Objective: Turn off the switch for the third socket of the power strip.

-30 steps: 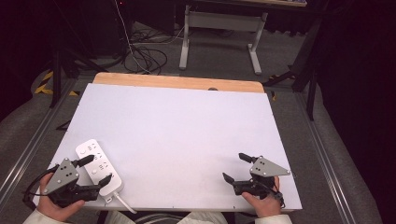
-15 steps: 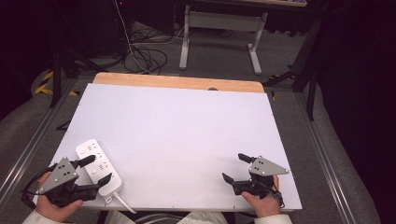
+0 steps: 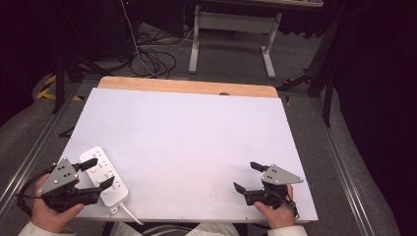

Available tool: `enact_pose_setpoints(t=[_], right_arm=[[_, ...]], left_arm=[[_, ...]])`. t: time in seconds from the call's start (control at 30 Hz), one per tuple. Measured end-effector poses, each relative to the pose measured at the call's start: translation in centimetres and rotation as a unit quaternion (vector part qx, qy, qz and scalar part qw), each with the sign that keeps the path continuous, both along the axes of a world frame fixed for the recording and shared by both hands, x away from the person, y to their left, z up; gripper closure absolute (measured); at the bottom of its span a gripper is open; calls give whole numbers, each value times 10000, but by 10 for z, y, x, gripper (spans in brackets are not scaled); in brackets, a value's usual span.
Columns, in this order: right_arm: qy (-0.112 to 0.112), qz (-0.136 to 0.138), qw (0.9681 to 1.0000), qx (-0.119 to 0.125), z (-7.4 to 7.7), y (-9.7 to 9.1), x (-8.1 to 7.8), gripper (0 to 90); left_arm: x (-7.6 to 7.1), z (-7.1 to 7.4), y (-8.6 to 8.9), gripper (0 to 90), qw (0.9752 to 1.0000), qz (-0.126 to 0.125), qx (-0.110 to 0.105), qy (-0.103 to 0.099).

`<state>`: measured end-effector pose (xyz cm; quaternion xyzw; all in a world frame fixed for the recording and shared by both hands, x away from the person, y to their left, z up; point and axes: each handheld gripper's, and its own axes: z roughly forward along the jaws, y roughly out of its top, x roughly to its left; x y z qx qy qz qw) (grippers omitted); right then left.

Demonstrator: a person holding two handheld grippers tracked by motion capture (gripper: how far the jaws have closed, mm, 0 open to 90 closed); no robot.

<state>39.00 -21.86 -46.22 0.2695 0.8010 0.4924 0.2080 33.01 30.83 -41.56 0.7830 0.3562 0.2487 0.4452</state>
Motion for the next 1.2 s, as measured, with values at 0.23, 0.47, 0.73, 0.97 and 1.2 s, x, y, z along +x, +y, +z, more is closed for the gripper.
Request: enact_pose_setpoints(t=[0.23,0.47,0.73,0.97,1.2], right_arm=[[42,-18,10000,-70,-1,0,1,121],[37,-14,10000,-58,-1,0,1,121],[45,-7,10000,-50,-1,0,1,121],[53,-4,10000,-52,-1,0,1,121],[78,11,10000,-46,-1,1,1,121]], left_arm=[[4,6,-1,243,9999,45,102,11],[6,10,-2,246,9999,43,145,-1],[8,11,-5,291,9998,115,188,14],[15,13,3,536,9985,330,409,140],[24,13,14,810,9977,461,384,325]])
